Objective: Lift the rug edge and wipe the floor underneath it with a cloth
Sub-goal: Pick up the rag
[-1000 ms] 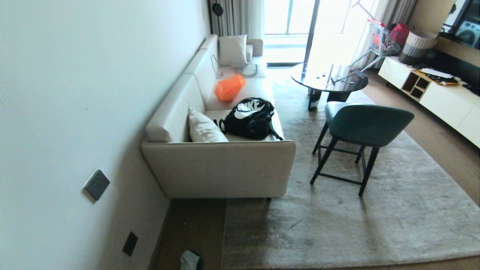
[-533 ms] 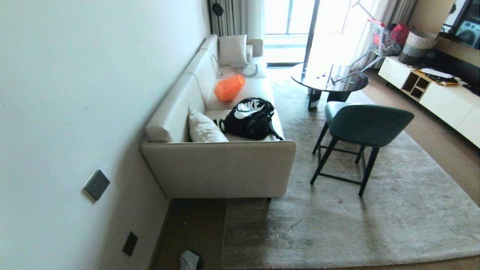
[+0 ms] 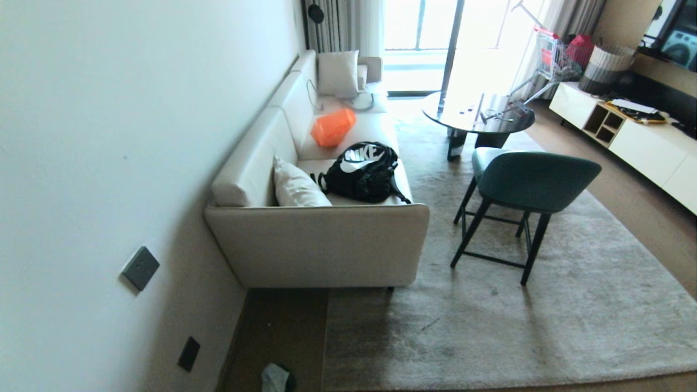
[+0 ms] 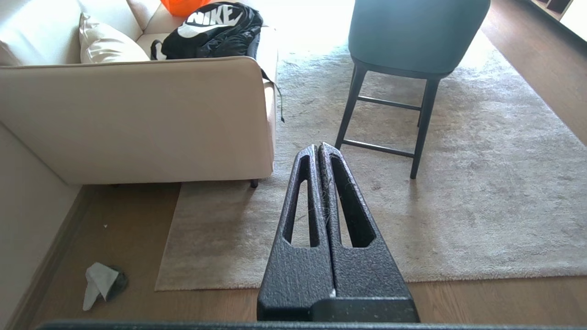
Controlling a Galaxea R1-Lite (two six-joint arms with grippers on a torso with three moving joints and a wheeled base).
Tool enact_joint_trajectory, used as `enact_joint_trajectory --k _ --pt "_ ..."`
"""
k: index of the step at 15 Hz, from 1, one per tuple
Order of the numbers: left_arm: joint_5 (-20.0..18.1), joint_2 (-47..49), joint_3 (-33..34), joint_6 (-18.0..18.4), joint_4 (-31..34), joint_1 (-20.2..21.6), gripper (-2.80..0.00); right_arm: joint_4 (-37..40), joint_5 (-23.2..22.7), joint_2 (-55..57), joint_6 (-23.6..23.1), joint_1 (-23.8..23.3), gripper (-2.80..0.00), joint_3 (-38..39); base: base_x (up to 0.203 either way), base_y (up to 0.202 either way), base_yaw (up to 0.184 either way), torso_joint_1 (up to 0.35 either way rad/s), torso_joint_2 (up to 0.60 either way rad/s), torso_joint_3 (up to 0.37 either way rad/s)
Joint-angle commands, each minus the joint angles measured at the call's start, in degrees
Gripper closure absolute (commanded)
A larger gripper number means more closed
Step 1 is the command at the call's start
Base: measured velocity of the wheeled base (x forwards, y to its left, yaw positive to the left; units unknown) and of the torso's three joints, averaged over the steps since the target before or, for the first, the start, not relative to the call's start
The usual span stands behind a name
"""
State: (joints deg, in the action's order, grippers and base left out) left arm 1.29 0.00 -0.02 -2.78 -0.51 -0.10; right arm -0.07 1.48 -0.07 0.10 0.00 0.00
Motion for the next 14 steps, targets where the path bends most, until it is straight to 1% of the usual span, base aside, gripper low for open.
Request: enact_joint_trajectory --k 1,14 --pt "0.0 0.0 0.0 0.0 0.0 0.0 0.0 0.0 0.0 0.1 0.0 0.0 0.0 0.0 0.0 0.0 0.0 0.0 0.0 0.0" --pt "0.0 0.0 0.0 0.0 0.0 0.0 0.0 0.1 0.0 0.1 0.0 0.0 0.0 0.0 0.0 0.0 0.0 0.0 0.0 0.0"
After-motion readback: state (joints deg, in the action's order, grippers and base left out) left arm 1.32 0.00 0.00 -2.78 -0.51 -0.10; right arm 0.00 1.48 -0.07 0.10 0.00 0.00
